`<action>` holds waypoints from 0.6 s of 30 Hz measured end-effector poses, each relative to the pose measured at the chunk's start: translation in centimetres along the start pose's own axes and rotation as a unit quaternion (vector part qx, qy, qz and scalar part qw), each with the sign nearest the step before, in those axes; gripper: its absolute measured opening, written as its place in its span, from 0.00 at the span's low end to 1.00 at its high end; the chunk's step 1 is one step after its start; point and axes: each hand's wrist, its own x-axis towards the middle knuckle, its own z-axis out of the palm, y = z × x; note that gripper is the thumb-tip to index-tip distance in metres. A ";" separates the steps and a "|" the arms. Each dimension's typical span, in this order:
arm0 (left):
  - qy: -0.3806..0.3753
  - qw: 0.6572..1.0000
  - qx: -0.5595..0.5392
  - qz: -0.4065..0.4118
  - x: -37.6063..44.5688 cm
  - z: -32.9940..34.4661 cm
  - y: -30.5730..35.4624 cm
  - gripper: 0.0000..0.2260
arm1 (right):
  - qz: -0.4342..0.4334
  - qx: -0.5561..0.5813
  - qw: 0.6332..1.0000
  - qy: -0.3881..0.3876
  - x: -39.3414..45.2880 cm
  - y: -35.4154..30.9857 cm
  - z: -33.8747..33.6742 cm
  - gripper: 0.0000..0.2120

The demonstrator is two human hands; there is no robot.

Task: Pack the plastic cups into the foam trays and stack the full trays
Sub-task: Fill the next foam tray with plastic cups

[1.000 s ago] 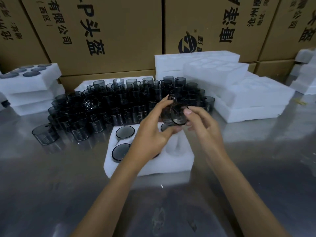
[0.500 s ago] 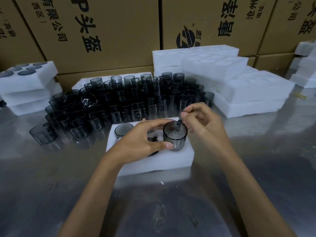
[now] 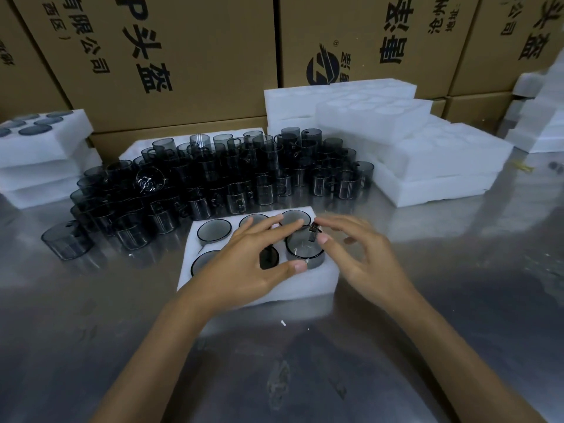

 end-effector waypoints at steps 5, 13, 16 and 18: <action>0.025 0.992 0.096 0.081 -0.2 0.8 -0.4 0.28 | -0.204 -0.180 0.962 0.021 -2.5 -0.2 -0.3 0.18; -0.018 0.987 0.129 0.091 -0.6 0.9 0.1 0.26 | -0.246 -0.172 0.954 0.004 -3.6 0.4 0.6 0.15; -0.028 0.982 0.168 0.083 -0.6 1.0 0.2 0.26 | -0.240 -0.178 0.954 0.000 -3.4 0.4 0.6 0.14; -0.033 0.978 0.193 0.075 -0.5 1.2 0.2 0.28 | -0.240 -0.184 0.953 0.007 -3.3 0.4 0.8 0.14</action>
